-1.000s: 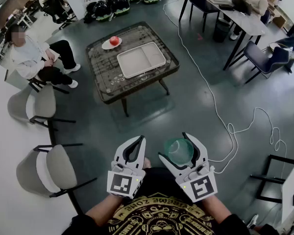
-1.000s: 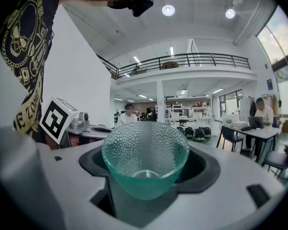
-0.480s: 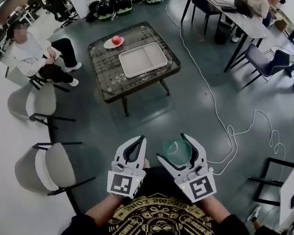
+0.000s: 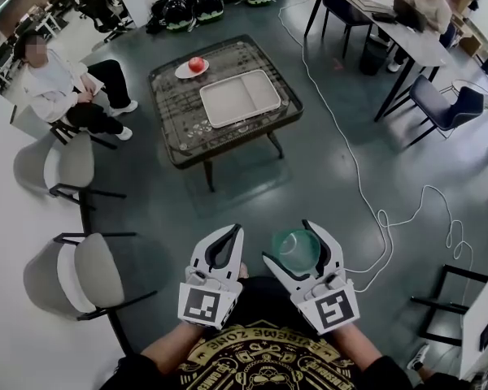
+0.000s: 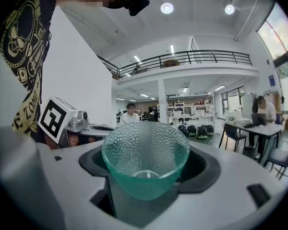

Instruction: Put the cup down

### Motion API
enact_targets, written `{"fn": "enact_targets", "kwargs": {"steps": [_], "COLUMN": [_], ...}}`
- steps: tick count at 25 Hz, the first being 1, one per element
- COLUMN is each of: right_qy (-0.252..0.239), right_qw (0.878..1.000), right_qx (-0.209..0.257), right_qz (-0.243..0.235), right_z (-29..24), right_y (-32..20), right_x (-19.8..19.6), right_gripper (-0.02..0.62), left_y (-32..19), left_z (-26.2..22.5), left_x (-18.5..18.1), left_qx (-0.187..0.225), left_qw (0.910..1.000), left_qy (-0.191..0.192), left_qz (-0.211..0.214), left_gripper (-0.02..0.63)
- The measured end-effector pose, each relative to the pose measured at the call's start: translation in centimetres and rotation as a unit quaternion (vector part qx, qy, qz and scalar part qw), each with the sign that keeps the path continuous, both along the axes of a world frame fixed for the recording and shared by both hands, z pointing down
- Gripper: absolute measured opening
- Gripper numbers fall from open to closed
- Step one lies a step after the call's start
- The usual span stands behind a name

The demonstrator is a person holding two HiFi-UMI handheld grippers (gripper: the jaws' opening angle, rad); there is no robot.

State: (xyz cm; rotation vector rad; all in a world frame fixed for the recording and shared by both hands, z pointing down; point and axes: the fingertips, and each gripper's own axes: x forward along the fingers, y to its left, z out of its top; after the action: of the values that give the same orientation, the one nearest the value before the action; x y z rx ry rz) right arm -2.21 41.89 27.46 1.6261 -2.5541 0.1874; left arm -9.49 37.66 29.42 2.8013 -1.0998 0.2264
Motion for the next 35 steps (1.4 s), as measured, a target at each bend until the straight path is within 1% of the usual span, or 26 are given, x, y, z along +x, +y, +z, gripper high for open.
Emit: {"fn": "enact_targets", "kwargs": {"steps": [1,5,12,14,16,18,21,26,30,35], "right_qy": [0.000,-0.005,-0.009,-0.009,-0.010,-0.011,-0.010,-0.004,-0.010,-0.014], "right_qw": [1.000,1.000,1.000,1.000,1.000,0.999,0.999,0.998,0.998,0.998], "right_qx": [0.000,0.000,0.004,0.006,0.009,0.016,0.021,0.023,0.021,0.021], "right_qz": [0.000,-0.002,-0.016,-0.021,-0.026,-0.034,-0.045,-0.057,-0.060,-0.061], "right_z": [0.0,0.2,0.0,-0.1,-0.2,-0.5,-0.7,-0.3,-0.2,-0.3], "right_y": [0.0,-0.1,0.2,0.3,0.4,0.5,0.8,1.5,1.6,1.1], "right_x": [0.0,0.4,2.0,2.5,3.2,3.9,4.9,6.8,7.8,8.0], "right_gripper": [0.388,0.388,0.390,0.389,0.390,0.390,0.390,0.390,0.390,0.390], "left_y": [0.0,-0.2,0.1,0.4,0.7,0.8,1.0,1.9,2.1,1.7], "left_z": [0.2,-0.7,-1.3,-1.1,-0.4,-0.2,-0.3,0.0,-0.3,-0.6], "left_x": [-0.1,0.6,2.0,2.3,2.6,3.4,4.8,6.6,7.1,7.1], "left_qx": [-0.002,0.016,0.025,0.022,0.006,0.001,-0.001,0.001,0.005,0.005], "left_qw": [1.0000,0.9998,0.9995,0.9995,0.9994,0.9992,0.9989,0.9984,0.9979,0.9973], "left_qy": [-0.003,0.009,0.004,0.000,-0.010,-0.010,-0.003,-0.004,-0.012,-0.013], "left_qz": [-0.002,-0.005,-0.017,-0.022,-0.032,-0.038,-0.046,-0.056,-0.063,-0.071], "left_gripper": [0.000,0.000,0.000,0.000,0.000,0.000,0.000,0.000,0.000,0.000]}}
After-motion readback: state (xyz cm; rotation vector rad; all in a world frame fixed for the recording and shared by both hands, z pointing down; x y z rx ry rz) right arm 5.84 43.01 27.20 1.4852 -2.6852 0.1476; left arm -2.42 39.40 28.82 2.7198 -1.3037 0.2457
